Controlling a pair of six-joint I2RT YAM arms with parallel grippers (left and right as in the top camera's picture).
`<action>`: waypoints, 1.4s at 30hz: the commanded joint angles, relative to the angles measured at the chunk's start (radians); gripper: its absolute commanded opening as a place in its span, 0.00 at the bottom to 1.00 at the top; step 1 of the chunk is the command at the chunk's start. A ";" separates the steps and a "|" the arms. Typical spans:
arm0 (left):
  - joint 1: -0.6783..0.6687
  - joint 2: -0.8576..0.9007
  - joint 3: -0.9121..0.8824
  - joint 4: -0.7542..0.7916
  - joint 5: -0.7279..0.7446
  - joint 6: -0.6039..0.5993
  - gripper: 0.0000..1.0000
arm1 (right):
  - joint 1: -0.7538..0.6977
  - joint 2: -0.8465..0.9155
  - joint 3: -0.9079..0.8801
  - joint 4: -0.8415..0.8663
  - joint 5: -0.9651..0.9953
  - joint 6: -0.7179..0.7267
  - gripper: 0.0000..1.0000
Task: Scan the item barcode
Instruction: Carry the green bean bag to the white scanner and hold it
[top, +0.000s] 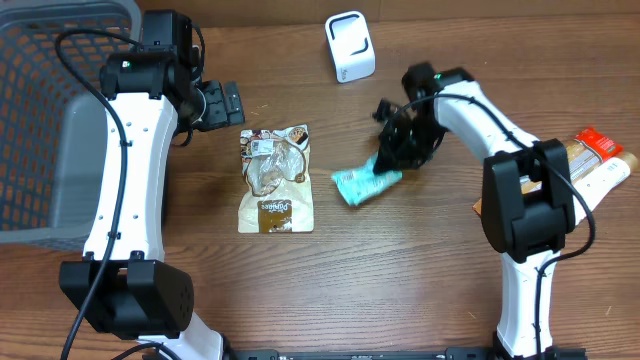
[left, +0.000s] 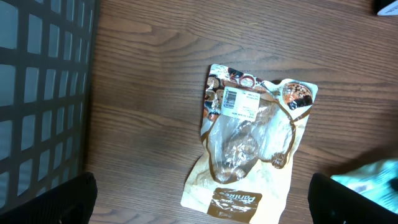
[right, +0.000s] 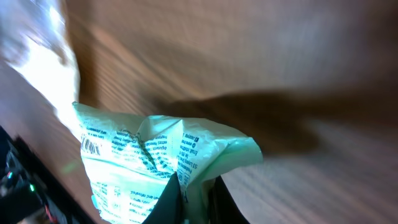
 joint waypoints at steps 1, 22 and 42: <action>-0.002 0.004 -0.005 0.001 0.005 0.020 1.00 | -0.006 -0.141 0.067 0.031 -0.050 0.044 0.04; -0.002 0.004 -0.005 0.001 0.005 0.020 1.00 | -0.004 -0.653 0.068 0.154 0.260 0.314 0.04; -0.002 0.004 -0.005 0.001 0.005 0.020 1.00 | 0.140 -0.432 0.044 0.684 0.965 -0.033 0.04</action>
